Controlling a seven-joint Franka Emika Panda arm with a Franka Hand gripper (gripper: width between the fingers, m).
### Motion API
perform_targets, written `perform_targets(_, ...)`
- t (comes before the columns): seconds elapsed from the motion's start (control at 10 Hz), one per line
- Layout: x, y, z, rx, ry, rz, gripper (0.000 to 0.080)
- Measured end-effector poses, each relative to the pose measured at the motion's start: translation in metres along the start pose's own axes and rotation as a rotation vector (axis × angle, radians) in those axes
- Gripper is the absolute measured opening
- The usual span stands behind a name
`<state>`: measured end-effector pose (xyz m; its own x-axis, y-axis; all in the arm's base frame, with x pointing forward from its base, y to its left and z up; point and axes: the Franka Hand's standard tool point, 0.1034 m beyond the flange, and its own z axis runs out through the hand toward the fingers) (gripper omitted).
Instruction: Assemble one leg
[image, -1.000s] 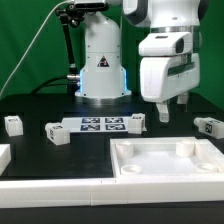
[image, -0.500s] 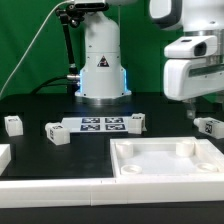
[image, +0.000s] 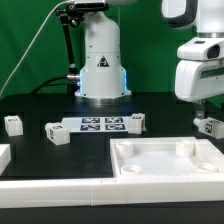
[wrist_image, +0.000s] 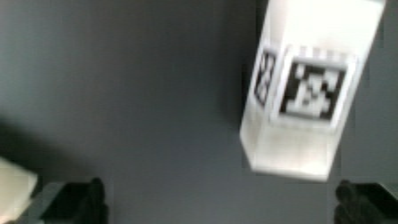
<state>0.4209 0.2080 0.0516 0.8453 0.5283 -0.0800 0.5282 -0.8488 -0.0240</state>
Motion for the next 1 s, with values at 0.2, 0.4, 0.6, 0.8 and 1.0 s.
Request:
perform_targets(0.2,-0.002,-0.012,0.001,-0.020,-0.149,0.056,0.0649)
perform_targets(0.4,0.000,-0.017,0.005,-0.025,-0.335,0.064,0.0649)
perform_targets(0.6,0.000,-0.020,0.010,-0.024,-0.483,0.063,0.0649)
perform_targets(0.8,0.001,-0.018,0.018,-0.019,-0.623,0.066,0.0649)
perform_targets(1.0,0.008,-0.018,0.028,-0.010,-0.679,0.067,0.0649)
